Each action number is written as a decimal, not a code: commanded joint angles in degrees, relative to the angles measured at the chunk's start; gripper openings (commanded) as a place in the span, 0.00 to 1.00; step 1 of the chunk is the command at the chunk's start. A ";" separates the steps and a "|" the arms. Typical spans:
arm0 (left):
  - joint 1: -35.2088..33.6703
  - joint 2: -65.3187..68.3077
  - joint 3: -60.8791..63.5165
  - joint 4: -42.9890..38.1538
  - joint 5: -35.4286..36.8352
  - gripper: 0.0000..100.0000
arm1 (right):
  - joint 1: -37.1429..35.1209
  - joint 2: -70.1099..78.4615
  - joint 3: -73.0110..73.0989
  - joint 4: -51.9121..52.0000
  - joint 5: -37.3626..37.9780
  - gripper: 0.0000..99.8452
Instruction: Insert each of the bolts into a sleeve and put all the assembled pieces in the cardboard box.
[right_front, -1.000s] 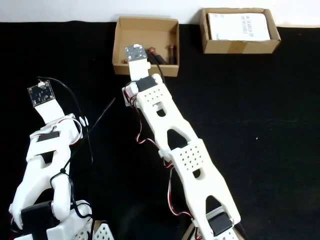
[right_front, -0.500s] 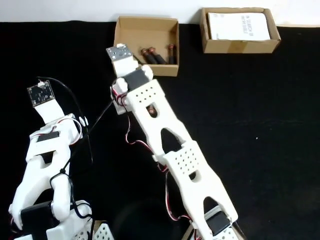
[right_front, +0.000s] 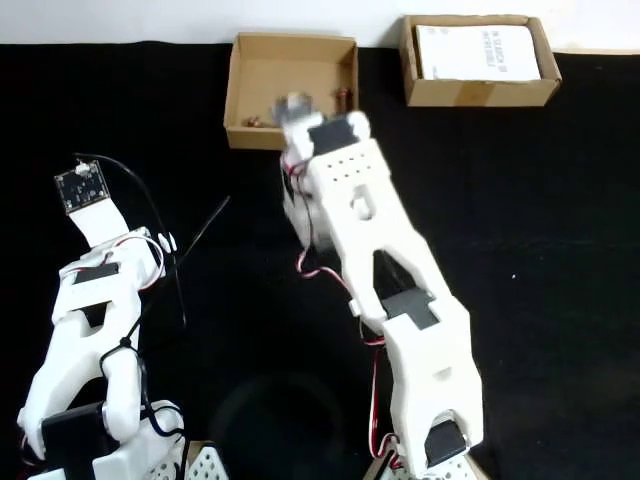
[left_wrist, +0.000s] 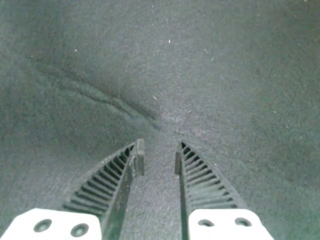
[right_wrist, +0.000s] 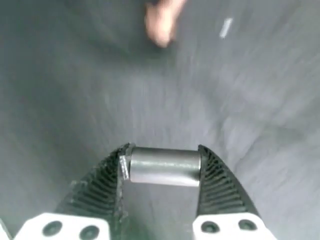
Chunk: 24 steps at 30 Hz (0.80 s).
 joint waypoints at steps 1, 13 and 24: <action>-0.13 -0.22 -2.59 -0.88 0.09 0.12 | 1.89 -4.70 6.46 -4.00 2.99 0.06; -0.13 -0.22 -3.03 -0.88 0.09 0.12 | 5.93 -4.79 19.65 -27.38 10.55 0.11; -0.13 -0.22 -3.21 -0.88 0.18 0.12 | 6.37 -7.60 20.62 -28.97 7.38 0.32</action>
